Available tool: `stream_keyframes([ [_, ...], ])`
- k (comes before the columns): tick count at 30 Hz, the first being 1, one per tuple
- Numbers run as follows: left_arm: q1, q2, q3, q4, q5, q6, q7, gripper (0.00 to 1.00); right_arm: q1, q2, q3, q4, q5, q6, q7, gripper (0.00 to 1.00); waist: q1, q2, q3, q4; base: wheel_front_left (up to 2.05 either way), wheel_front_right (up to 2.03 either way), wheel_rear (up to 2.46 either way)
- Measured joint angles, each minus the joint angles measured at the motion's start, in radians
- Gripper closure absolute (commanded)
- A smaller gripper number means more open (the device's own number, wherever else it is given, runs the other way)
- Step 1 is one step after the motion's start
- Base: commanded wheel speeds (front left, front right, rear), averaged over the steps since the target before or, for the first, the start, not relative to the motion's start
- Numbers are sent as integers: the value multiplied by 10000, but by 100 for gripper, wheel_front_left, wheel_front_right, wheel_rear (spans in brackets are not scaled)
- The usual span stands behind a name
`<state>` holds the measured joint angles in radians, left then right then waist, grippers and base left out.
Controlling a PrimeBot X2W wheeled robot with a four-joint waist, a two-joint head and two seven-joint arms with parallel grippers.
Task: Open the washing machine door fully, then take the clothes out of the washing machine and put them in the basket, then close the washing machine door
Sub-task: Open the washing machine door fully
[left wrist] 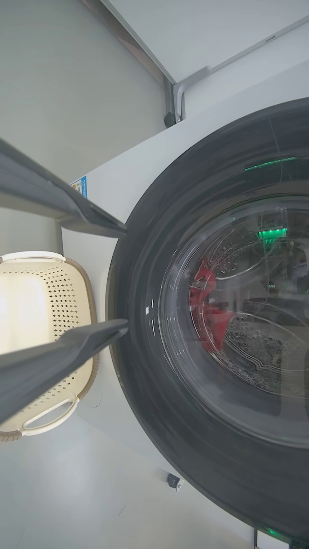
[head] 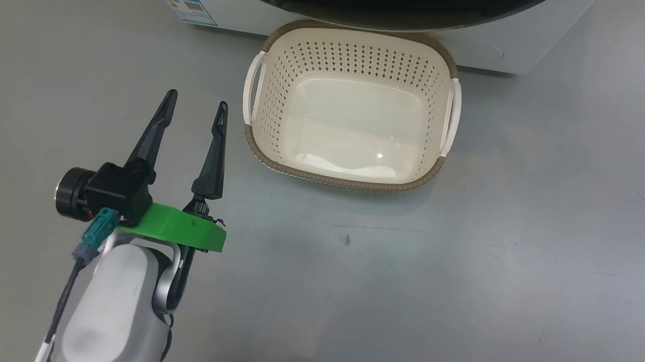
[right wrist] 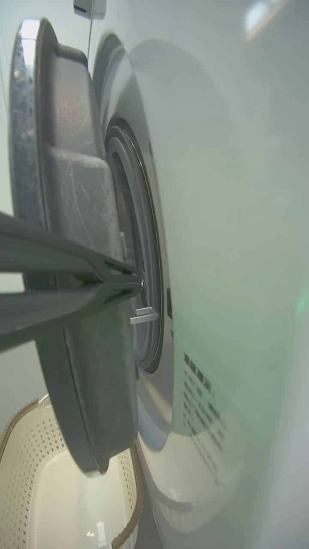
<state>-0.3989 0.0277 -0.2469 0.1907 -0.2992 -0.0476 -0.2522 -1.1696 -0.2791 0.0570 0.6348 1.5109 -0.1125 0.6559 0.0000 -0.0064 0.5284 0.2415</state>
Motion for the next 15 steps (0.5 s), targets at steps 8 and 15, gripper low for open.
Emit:
stream_keyframes([
  [8, 0, 0, -75, 59, 0, 77, 0, 0, 98, -4, -27, 282, 196, 186, 311, 100, 0, 0, -143, -37, 0, 0, 0],
  [15, 1, -2, -84, 96, 0, 100, 0, 0, 256, 36, 17, 343, 297, 328, 673, 100, 0, 0, -238, -77, 0, 0, 0],
])
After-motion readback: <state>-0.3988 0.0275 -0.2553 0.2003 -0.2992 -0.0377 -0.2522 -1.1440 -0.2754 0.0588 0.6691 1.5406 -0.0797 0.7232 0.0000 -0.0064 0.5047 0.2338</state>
